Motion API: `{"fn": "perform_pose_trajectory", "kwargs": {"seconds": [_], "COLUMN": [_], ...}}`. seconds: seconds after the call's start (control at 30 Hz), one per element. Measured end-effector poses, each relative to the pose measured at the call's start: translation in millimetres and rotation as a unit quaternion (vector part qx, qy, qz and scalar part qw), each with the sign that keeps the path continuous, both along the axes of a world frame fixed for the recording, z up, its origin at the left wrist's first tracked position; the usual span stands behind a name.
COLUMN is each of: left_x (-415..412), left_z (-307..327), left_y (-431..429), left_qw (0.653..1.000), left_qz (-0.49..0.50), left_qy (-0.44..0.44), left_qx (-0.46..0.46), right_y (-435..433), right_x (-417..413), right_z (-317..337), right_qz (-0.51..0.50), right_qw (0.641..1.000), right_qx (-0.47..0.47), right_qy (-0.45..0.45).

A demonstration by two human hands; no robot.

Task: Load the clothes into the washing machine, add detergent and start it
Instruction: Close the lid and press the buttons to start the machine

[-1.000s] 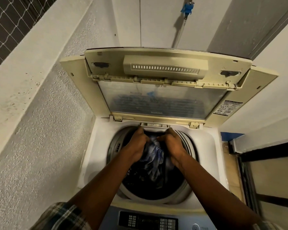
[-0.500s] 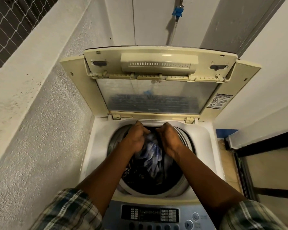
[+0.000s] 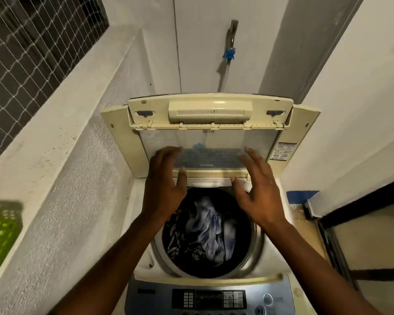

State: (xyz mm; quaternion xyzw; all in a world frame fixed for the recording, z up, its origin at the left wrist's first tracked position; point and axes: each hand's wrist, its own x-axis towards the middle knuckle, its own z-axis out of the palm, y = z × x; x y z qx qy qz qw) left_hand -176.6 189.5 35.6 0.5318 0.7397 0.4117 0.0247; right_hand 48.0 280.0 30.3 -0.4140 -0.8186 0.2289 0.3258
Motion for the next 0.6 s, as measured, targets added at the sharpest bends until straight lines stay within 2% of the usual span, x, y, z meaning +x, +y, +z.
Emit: {"fn": "perform_pose_trajectory", "kwargs": {"seconds": [0.13, 0.23, 0.6], "left_x": [-5.1, -11.8, -41.0], "left_z": [53.1, 79.2, 98.4], "left_y": [18.5, 36.5, 86.2], "left_qw": [0.984, 0.97, 0.97], "left_qz": [-0.009, -0.008, -0.046], "left_qy": [0.168, 0.238, 0.232], "left_qx": [0.065, 0.054, -0.063], "right_y": [19.3, 33.5, 74.8], "right_x": [-15.2, -31.4, -68.4], "right_z": [54.8, 83.5, 103.5], "right_qz": [0.002, 0.004, 0.012], "right_qw": [0.992, 0.982, 0.963], "right_qx": [0.119, 0.173, 0.192], "right_qy": [-0.052, -0.082, -0.187]}}
